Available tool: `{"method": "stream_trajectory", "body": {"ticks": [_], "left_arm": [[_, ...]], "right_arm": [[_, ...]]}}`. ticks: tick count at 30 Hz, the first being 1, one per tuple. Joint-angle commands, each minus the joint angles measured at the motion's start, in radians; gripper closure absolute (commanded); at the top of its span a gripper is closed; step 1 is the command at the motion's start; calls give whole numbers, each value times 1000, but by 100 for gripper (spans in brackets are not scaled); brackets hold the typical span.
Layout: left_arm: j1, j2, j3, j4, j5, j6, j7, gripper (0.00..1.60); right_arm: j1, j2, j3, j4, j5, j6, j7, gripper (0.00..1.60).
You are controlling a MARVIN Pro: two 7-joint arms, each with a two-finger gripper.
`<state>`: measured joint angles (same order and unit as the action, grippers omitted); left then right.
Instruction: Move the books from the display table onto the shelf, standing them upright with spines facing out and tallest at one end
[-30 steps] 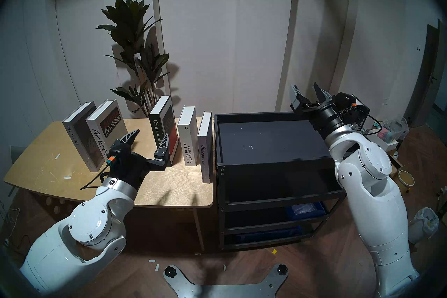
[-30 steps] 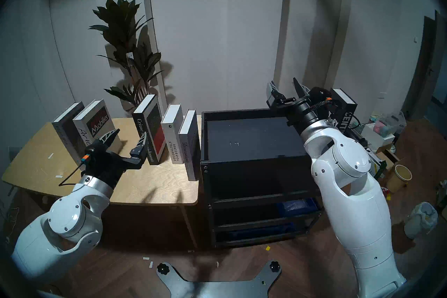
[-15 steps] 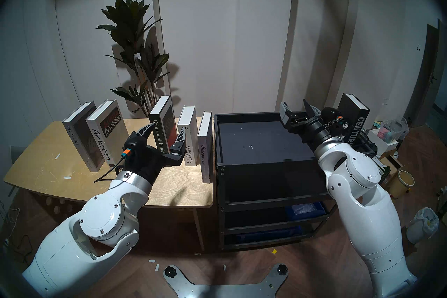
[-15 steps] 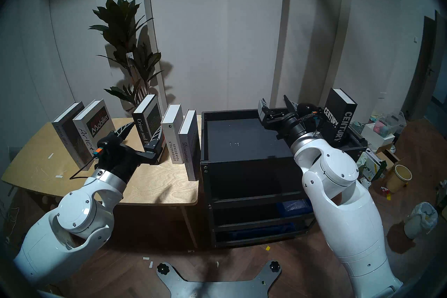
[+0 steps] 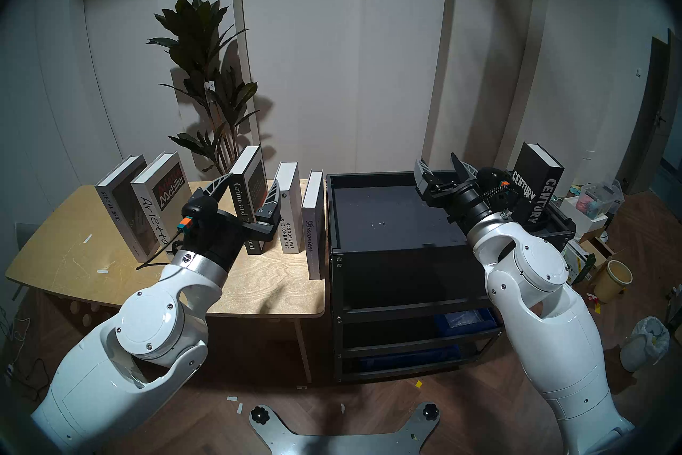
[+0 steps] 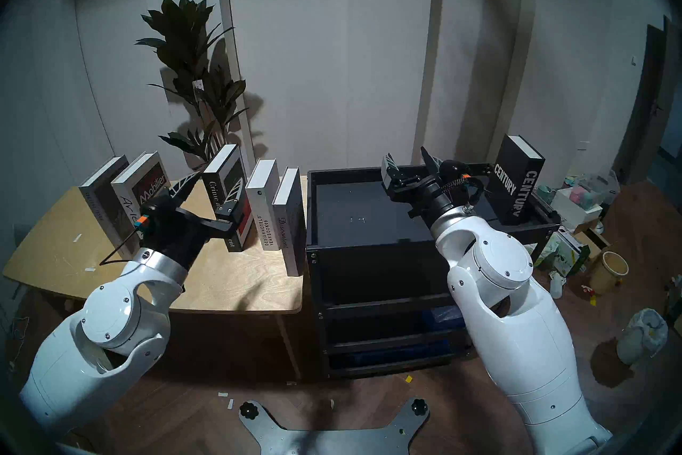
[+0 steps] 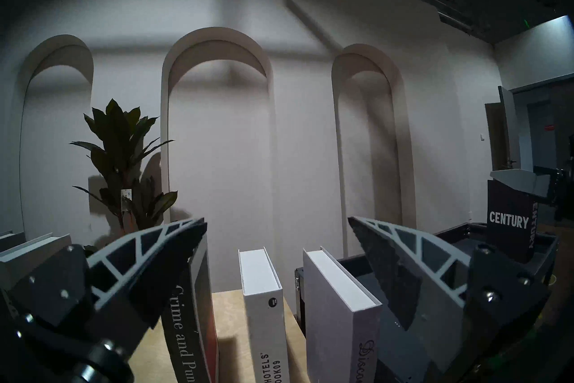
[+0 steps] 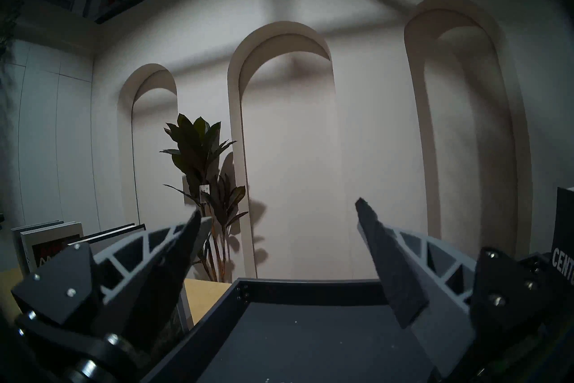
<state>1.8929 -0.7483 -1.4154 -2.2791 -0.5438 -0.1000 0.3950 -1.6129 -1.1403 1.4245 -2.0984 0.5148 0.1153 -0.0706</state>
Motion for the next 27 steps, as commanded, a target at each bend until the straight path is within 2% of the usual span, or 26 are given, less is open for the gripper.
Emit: {"method": "stream_trajectory", "body": {"ticks": [1,5,8,12,17,19,21,27], "left_arm": [[73,28,-145,7,-14,-39,48,0],[137,52,-234,27,-26,-66,87,0],[160,53,-259,32,-30,-77,96,0],[223,38,-329,28,-43,-99,92,0],[288,22,-364,12,-57,-121,78,0],[320,14,-389,5,-63,-131,73,0],[324,11,-392,4,-64,-132,72,0],[378,-12,-436,-5,-74,-152,57,0]], "right_arm": [[26,-53,-93,-107,-58,-31,-32,0],[42,-75,-164,-119,-93,-29,-55,0],[53,-85,-189,-114,-100,-27,-59,0],[91,-120,-257,-93,-127,-23,-80,0],[149,-189,-321,-48,-170,-28,-137,0],[185,-228,-366,-15,-193,-25,-170,0],[194,-228,-380,-7,-196,-23,-179,0],[252,-290,-455,64,-239,-25,-235,0]]}}
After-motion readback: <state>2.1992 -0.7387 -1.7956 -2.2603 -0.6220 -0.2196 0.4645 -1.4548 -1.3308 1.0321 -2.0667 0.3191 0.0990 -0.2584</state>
